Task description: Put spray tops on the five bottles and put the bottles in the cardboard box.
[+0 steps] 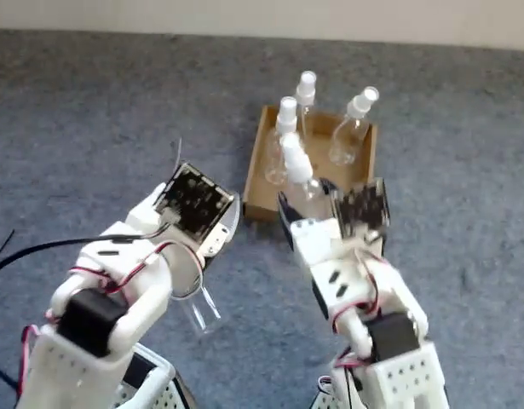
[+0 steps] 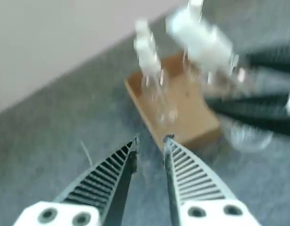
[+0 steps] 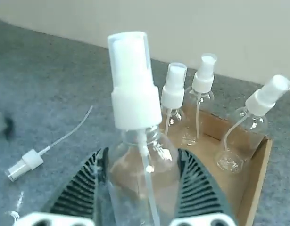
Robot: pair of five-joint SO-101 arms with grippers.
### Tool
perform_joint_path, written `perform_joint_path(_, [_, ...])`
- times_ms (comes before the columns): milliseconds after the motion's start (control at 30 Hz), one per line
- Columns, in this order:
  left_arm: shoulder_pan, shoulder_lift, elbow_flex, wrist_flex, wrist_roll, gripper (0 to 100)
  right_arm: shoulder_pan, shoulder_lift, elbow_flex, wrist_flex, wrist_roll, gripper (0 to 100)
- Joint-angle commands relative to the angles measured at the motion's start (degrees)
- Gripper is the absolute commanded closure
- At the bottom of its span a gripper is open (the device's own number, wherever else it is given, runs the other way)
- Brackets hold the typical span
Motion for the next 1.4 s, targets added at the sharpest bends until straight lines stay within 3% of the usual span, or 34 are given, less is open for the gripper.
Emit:
perform_joint_path(0, [-0.7,-4.8,10.3,-6.4,-0.1,86,0.2,15.1,-15.0,0.4,-2.5,99.5])
perform_joint_path(133, [-0.5,-10.8,16.2,-8.6,2.1,78,-3.7,26.9,-27.4,8.0,-7.8,99.5])
perform_joint_path(267, [-0.5,-15.3,17.3,-8.4,5.8,77,-8.7,33.7,-36.0,12.6,-10.2,99.5])
perform_joint_path(500, [-1.0,-14.7,18.7,-11.7,7.8,77,-14.5,36.1,-40.0,15.4,-9.9,99.5])
perform_joint_path(633, [-2.8,-11.1,22.3,-18.8,7.7,77,-14.8,36.0,-41.7,23.6,-9.8,99.5])
perform_joint_path(833, [-5.6,-8.8,22.5,-20.7,7.7,77,-14.0,36.1,-45.4,29.9,-5.6,99.5])
perform_joint_path(967, [-5.4,-8.8,22.9,-20.4,7.7,77,-8.7,36.1,-45.5,30.0,-2.5,99.5])
perform_joint_path(1133, [-5.9,-8.8,23.0,-20.4,7.7,77,9.9,36.1,-45.5,29.7,5.7,99.5])
perform_joint_path(1233, [-5.9,-8.8,23.0,-20.4,7.7,77,18.4,36.1,-45.1,24.1,8.0,99.5])
perform_joint_path(1367, [-5.9,-8.8,23.0,-20.4,7.7,77,20.1,36.2,-35.0,11.4,7.9,99.5])
